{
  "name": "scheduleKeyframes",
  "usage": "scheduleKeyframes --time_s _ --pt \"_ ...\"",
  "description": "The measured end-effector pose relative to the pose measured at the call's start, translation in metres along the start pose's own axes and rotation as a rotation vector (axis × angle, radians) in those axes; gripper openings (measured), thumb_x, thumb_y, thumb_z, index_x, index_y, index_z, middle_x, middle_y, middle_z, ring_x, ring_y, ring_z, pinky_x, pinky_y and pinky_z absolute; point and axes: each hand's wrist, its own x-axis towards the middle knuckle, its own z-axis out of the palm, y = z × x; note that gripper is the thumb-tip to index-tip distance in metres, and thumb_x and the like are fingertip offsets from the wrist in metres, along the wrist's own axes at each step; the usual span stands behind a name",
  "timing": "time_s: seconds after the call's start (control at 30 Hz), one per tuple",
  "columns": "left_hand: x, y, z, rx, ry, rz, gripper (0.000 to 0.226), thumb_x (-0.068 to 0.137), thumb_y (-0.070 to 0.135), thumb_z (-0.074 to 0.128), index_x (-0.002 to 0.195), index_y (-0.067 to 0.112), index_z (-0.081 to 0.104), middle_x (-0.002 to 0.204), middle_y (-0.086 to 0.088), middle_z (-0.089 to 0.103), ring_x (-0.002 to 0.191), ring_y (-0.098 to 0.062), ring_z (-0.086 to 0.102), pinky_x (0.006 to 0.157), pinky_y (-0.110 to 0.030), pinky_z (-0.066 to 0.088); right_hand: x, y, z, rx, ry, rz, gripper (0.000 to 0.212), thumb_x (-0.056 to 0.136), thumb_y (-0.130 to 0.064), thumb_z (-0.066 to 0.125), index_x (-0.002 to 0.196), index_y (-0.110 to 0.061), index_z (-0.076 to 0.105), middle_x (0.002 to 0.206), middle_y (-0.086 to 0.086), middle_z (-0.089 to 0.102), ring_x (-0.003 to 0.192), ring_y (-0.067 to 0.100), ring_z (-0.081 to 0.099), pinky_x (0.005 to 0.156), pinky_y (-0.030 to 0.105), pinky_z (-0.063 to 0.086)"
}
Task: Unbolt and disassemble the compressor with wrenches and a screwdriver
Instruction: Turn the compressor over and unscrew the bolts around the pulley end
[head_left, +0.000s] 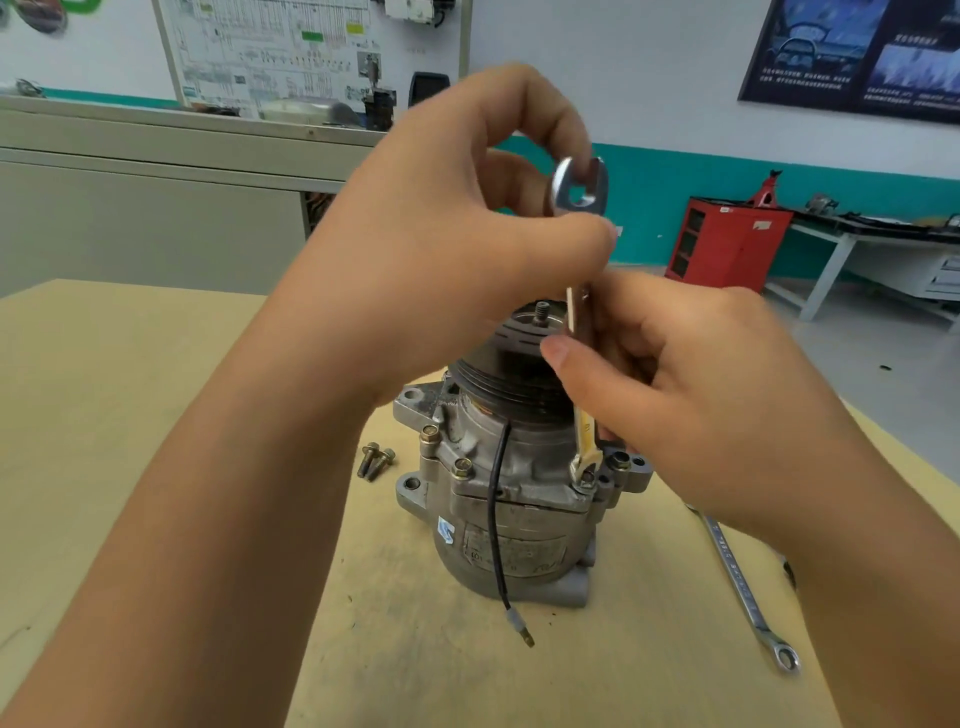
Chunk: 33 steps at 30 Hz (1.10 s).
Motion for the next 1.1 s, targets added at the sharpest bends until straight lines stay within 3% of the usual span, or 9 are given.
scheduleKeyframes --time_s 0.1,0.27,0.4,0.5,0.6,0.7,0.9,1.0,1.1 --pt "-0.002 0.003 0.001 -0.077 -0.143 0.017 0.024 0.073 0.012 0.071 0.092 0.023 0.065 0.088 -0.024 0.064 0.083 -0.039 0.064 0.081 -0.05 0.055 -0.003 -0.001 -0.005 -0.048 -0.039 -0.026 0.024 0.085 -0.04 0.045 0.065 -0.026 0.043 0.076 -0.01 0.057 0.058 0.013 0.053 0.055 0.028 0.042" --pt "-0.001 0.0 0.008 -0.27 -0.256 0.009 0.028 0.07 0.017 0.069 0.097 0.013 0.062 0.081 -0.004 0.073 0.086 -0.026 0.07 0.08 -0.032 0.056 -0.004 0.002 -0.021 -0.035 -0.163 -0.013 0.023 0.083 -0.039 0.041 0.074 -0.021 0.054 0.069 0.0 0.061 0.058 0.018 0.056 0.058 0.04 0.04" --pt "0.001 -0.004 0.025 -0.274 -0.16 0.042 0.02 0.073 0.008 0.07 0.089 0.016 0.061 0.075 0.002 0.069 0.078 -0.029 0.067 0.07 -0.05 0.055 -0.002 0.01 -0.03 0.014 -0.256 0.025 0.02 0.084 -0.043 0.039 0.085 -0.031 0.054 0.072 -0.006 0.066 0.058 0.013 0.061 0.051 0.038 0.05" --pt "0.004 -0.005 0.038 -0.234 -0.082 0.061 0.017 0.076 0.009 0.069 0.086 0.018 0.058 0.069 0.006 0.065 0.065 -0.017 0.063 0.055 -0.041 0.052 -0.001 0.016 -0.036 0.112 -0.268 0.081 0.021 0.083 -0.042 0.045 0.074 -0.027 0.057 0.066 -0.009 0.068 0.053 0.007 0.063 0.05 0.025 0.052" --pt "0.006 -0.007 0.046 -0.193 0.003 0.068 0.018 0.075 0.011 0.07 0.083 0.018 0.056 0.068 0.005 0.065 0.066 -0.011 0.062 0.065 -0.03 0.051 0.001 0.017 -0.036 0.196 -0.249 0.093 0.015 0.078 -0.037 0.048 0.069 -0.031 0.06 0.059 -0.005 0.068 0.045 0.006 0.06 0.045 0.02 0.048" --pt "0.005 -0.009 0.051 -0.088 0.086 0.101 0.021 0.077 0.012 0.071 0.08 0.021 0.052 0.073 -0.003 0.068 0.072 -0.018 0.065 0.071 -0.039 0.055 0.003 0.015 -0.029 0.216 -0.155 0.105 0.018 0.073 -0.039 0.05 0.063 -0.046 0.063 0.049 -0.001 0.063 0.035 0.009 0.054 0.038 0.017 0.043" --pt "0.006 -0.012 0.052 -0.006 0.155 0.066 0.022 0.079 0.013 0.074 0.082 0.023 0.054 0.08 0.005 0.069 0.078 -0.016 0.068 0.075 -0.041 0.055 0.005 0.014 -0.017 0.068 -0.038 0.125 0.014 0.072 -0.037 0.042 0.065 -0.028 0.051 0.055 -0.013 0.062 0.042 0.003 0.054 0.042 0.02 0.042" --pt "0.008 -0.014 0.047 -0.134 0.066 0.015 0.029 0.085 0.005 0.066 0.106 0.022 0.057 0.087 -0.001 0.072 0.084 -0.017 0.07 0.083 -0.04 0.056 0.006 0.015 -0.015 0.007 -0.029 0.117 0.015 0.076 -0.042 0.042 0.084 -0.034 0.05 0.071 -0.029 0.057 0.061 -0.003 0.055 0.052 0.013 0.042" --pt "0.009 -0.015 0.043 -0.212 -0.031 -0.008 0.047 0.091 -0.003 0.056 0.131 0.02 0.047 0.103 -0.009 0.071 0.104 -0.017 0.066 0.097 -0.041 0.05 0.005 0.016 -0.011 -0.014 -0.007 0.119 0.018 0.077 -0.043 0.043 0.093 -0.034 0.044 0.065 -0.025 0.055 0.059 -0.006 0.052 0.051 0.009 0.039"
